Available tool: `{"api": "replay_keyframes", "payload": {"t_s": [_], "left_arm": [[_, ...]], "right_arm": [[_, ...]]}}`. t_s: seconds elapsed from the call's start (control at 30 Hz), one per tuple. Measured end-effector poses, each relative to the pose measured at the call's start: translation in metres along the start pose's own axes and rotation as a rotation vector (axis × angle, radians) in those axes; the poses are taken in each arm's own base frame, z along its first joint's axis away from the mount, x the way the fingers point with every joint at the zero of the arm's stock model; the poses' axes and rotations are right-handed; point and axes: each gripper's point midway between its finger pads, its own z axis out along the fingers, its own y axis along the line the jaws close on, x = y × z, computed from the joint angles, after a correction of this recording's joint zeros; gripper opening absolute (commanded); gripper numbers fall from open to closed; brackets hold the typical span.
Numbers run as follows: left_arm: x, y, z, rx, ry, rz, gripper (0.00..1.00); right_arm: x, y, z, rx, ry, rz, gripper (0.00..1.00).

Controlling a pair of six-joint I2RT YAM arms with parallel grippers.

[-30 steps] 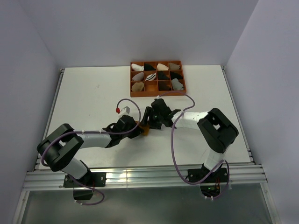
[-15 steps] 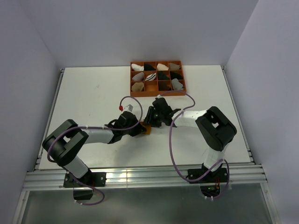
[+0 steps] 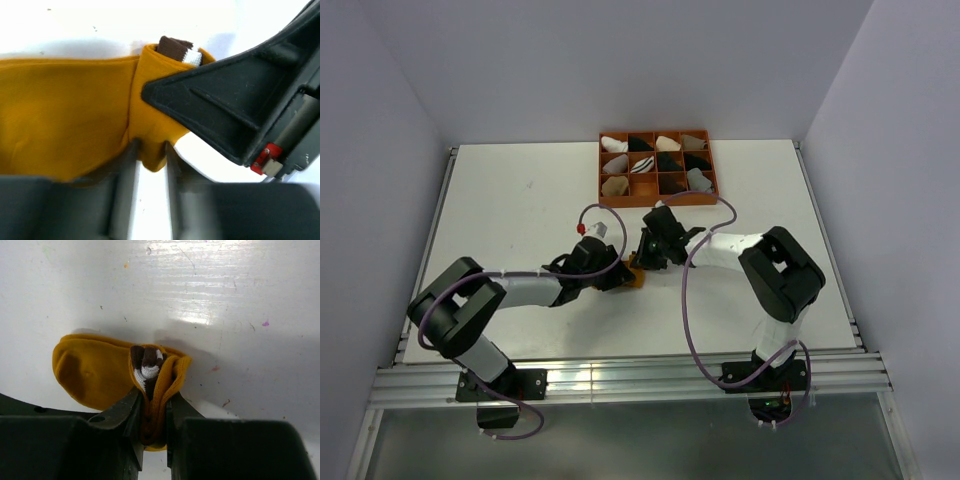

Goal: Roll the socks
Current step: Roll the sock at the center of the board.

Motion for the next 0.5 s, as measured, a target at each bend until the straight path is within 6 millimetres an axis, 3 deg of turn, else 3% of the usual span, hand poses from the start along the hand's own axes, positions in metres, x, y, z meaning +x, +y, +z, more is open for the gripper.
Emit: {"api": "replay_keyframes", "payload": {"t_s": [0.07, 0.27, 0.37, 0.5], "left_arm": [[0.000, 0.000, -0.004, -0.014, -0.013, 0.022, 0.48], [0.000, -0.004, -0.028, -0.079, -0.110, 0.130, 0.55], [-0.003, -0.008, -0.036, -0.096, -0.165, 0.174, 0.53], [-0.010, 0.007, -0.033, -0.164, -0.206, 0.182, 0.47]], "right_arm": [[-0.001, -0.002, -0.001, 0.025, 0.001, -0.007, 0.00], [-0.002, -0.009, -0.006, 0.101, 0.009, -0.018, 0.00], [-0.002, -0.012, -0.009, 0.134, 0.017, -0.022, 0.00], [-0.001, -0.015, -0.010, 0.159, 0.029, -0.028, 0.00]]}}
